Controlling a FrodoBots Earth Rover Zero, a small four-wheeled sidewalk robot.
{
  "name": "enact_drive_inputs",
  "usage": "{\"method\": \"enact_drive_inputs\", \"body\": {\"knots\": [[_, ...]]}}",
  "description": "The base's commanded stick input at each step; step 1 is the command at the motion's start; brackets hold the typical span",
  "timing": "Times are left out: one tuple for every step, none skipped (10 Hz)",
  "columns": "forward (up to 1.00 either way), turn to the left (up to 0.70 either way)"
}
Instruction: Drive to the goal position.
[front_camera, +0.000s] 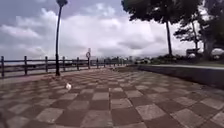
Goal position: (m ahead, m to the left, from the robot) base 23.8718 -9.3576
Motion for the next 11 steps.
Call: {"method": "enact_drive_inputs", "body": {"knots": [[0.85, -0.27], [0.85, -0.10], [0.85, 0.00], [0.85, 0.00], [0.69, 0.00], [0.17, 0.00], [0.00, 0.00], [0.00, 0.00], [0.00, 0.00], [0.00, 0.00], [0.00, 0.00]]}}
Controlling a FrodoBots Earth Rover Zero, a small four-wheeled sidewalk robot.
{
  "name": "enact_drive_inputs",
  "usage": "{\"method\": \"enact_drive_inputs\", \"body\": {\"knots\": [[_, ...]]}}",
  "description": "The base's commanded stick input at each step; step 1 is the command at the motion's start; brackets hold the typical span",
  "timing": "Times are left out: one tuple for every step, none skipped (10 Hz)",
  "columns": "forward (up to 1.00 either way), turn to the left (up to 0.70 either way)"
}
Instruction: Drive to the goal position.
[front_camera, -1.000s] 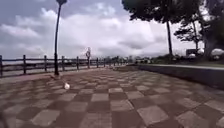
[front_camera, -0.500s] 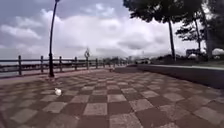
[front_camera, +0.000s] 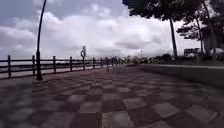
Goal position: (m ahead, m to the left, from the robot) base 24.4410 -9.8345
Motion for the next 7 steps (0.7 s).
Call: {"method": "enact_drive_inputs", "body": {"knots": [[0.00, 0.00], [0.00, 0.00], [0.00, 0.00], [0.00, 0.00], [0.03, 0.00], [0.21, 0.00], [0.60, 0.00]]}}
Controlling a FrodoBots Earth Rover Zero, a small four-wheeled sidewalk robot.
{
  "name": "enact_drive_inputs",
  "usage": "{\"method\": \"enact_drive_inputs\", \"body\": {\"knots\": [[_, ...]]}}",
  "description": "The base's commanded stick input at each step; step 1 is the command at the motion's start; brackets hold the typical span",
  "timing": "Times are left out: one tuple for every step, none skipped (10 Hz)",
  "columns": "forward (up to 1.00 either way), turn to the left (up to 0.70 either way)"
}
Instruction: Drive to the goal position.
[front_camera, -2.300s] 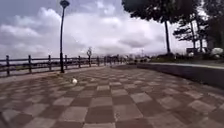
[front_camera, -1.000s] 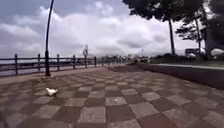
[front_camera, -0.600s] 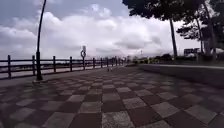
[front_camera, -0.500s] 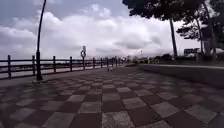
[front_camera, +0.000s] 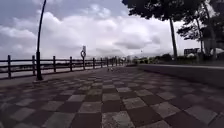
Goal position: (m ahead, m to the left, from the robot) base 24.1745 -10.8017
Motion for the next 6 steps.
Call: {"method": "enact_drive_inputs", "body": {"knots": [[0.85, 0.00], [0.85, 0.00], [0.85, 0.00], [0.85, 0.00], [0.85, 0.00], [0.85, 0.00]]}}
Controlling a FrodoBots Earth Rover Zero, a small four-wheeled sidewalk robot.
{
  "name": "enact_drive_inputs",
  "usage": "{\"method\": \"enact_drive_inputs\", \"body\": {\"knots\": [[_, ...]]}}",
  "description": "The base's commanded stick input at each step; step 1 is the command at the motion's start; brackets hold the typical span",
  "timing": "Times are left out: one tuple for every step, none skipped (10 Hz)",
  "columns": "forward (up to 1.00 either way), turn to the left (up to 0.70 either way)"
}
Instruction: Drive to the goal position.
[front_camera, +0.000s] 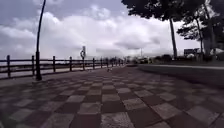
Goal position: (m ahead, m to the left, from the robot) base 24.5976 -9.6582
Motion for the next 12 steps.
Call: {"method": "enact_drive_inputs", "body": {"knots": [[0.85, 0.00], [0.85, 0.00], [0.85, 0.00], [0.85, 0.00], [0.85, 0.00], [0.85, 0.00], [0.85, 0.00], [0.85, 0.00], [0.85, 0.00], [0.85, 0.26], [0.85, 0.02], [0.85, 0.00]]}}
